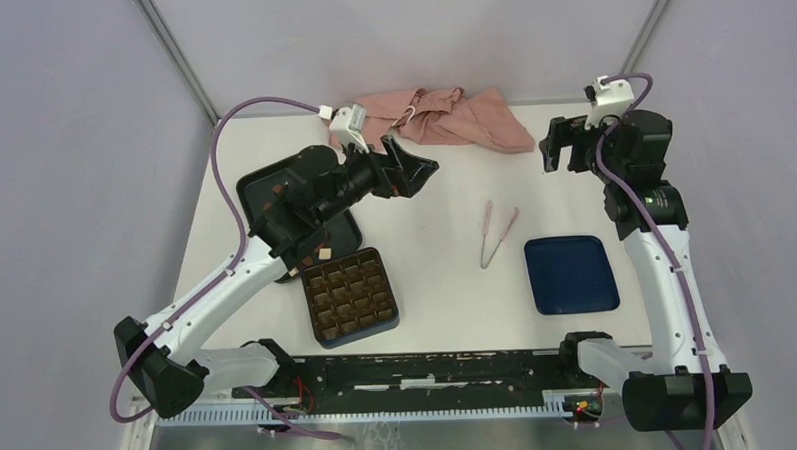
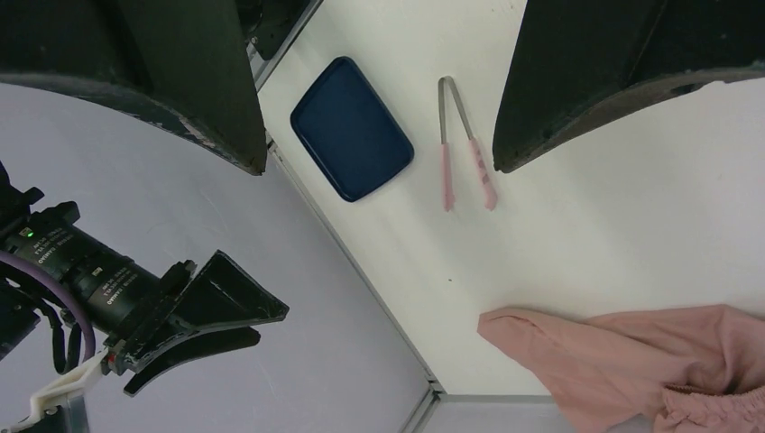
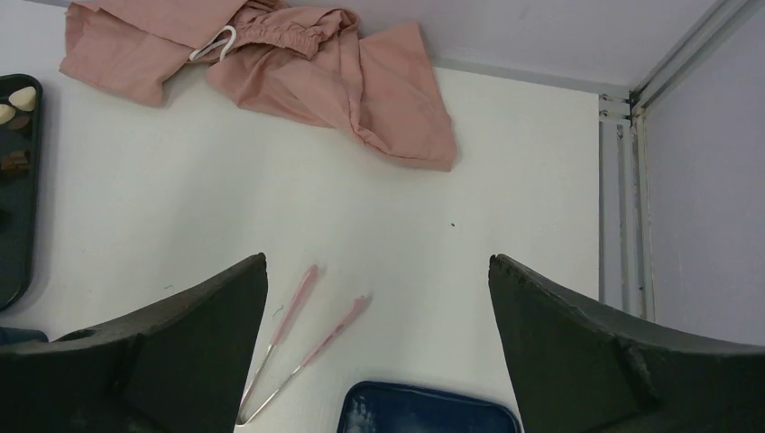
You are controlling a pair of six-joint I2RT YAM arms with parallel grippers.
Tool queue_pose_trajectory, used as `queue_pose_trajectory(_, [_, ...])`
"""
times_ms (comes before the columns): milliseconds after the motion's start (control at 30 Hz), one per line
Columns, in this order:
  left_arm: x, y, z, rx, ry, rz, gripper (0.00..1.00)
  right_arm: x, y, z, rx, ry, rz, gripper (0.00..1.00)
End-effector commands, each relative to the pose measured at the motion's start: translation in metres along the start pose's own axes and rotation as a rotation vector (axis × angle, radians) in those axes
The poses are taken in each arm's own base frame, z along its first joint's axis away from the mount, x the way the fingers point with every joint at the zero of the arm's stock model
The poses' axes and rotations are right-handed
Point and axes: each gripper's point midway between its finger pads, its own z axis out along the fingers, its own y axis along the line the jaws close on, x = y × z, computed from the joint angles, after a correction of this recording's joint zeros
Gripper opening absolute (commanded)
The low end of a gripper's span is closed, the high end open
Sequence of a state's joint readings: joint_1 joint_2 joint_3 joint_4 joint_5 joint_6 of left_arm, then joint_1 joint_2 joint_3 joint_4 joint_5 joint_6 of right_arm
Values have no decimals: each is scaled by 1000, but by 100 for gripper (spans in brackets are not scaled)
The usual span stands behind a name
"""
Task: Pack the chocolate
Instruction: Pick up the clamp from the center of the board.
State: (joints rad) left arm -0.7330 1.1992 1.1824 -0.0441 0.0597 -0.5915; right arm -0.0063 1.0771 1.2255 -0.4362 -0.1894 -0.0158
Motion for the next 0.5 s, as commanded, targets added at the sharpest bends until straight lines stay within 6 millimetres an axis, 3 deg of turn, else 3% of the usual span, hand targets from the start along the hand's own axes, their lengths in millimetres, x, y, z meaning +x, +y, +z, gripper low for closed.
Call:
queue_pose_trajectory(0, [-19, -25, -3, 80, -56, -40, 100, -4, -4, -5, 52, -33, 59, 98])
queue_pose_trajectory(133, [-20, -29, -11, 109, -85, -78, 100, -4, 16, -3, -72, -70, 12, 98])
queue_pose_trajectory(200, [-14, -28, -14, 123, -87, -79, 100, 3, 48, -5, -269, -105, -92, 98])
queue_pose_trajectory(300, [-2, -20, -16, 111, -65, -58, 100, 23, 98, -26, -613, -157, -321, 98])
queue_pose_trajectory(400, [9, -10, -17, 83, -48, -43, 100, 41, 110, -29, -682, -156, -250, 98])
queue_pose_trajectory(467, [16, -3, -18, 71, -43, -34, 100, 64, 110, -22, -702, -96, -253, 98])
